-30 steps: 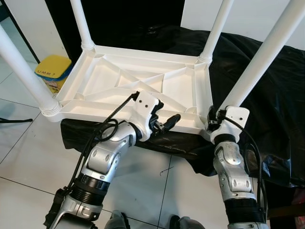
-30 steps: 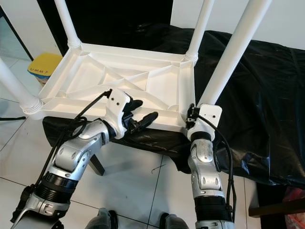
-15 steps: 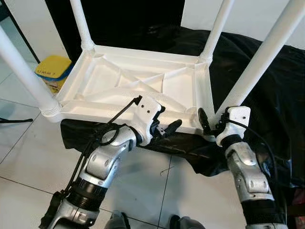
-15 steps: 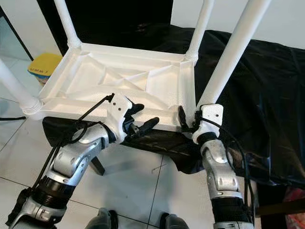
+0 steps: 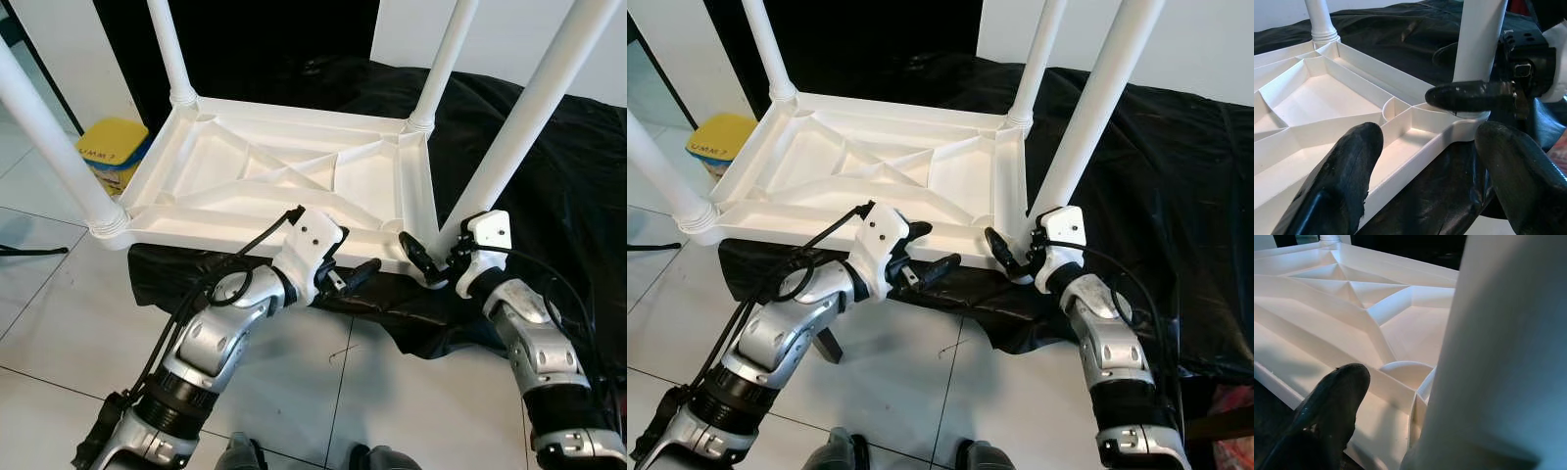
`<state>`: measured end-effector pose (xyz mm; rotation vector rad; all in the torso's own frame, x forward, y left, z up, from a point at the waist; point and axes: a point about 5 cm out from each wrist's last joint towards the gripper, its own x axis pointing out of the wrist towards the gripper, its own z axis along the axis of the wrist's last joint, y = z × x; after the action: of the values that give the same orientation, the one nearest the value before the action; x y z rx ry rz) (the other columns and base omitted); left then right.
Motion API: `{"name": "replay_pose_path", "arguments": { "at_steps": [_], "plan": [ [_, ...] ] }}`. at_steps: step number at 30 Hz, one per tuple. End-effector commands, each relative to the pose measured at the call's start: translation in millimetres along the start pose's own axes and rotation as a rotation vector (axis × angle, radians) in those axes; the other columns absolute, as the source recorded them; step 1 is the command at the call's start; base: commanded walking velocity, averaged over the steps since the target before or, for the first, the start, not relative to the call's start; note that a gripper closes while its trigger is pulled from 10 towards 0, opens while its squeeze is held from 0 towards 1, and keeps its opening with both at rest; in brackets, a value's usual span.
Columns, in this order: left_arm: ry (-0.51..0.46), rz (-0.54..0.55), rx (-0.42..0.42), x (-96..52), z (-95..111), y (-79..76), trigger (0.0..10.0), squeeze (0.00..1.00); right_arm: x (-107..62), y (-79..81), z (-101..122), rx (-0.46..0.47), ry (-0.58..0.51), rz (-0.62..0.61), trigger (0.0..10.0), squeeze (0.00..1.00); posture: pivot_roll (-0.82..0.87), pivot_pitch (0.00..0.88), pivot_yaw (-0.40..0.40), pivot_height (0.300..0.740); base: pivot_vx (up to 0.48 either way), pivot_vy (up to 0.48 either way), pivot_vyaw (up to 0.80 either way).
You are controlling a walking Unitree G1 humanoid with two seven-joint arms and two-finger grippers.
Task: Building children table
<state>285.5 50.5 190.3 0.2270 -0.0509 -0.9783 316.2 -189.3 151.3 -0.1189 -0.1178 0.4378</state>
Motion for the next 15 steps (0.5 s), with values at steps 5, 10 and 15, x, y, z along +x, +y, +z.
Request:
{"name": "replay_pose_path", "arguments": {
  "at_steps": [5,10,15],
  "plan": [
    [-0.009,-0.187,0.025,0.6,4.2,-10.8,10.0,0.0,-2.0,0.3,-9.2,0.01,0.042,0.02,0.0,0.0,0.01,0.147,-0.069,0.74,0.0,0.0,0.0],
    [-0.012,-0.187,0.019,0.9,4.2,-11.6,10.0,0.0,-4.8,3.0,-10.9,0.049,0.041,-0.077,10.0,0.0,0.01,0.159,-0.071,0.74,0.0,0.0,0.0],
    [-0.014,-0.168,-0.003,2.6,3.6,-11.3,10.0,0.0,-6.8,20.0,-18.9,0.109,0.056,-0.351,10.0,0.0,-0.01,0.168,-0.077,0.74,0.0,0.0,0.0]
  ]
}}
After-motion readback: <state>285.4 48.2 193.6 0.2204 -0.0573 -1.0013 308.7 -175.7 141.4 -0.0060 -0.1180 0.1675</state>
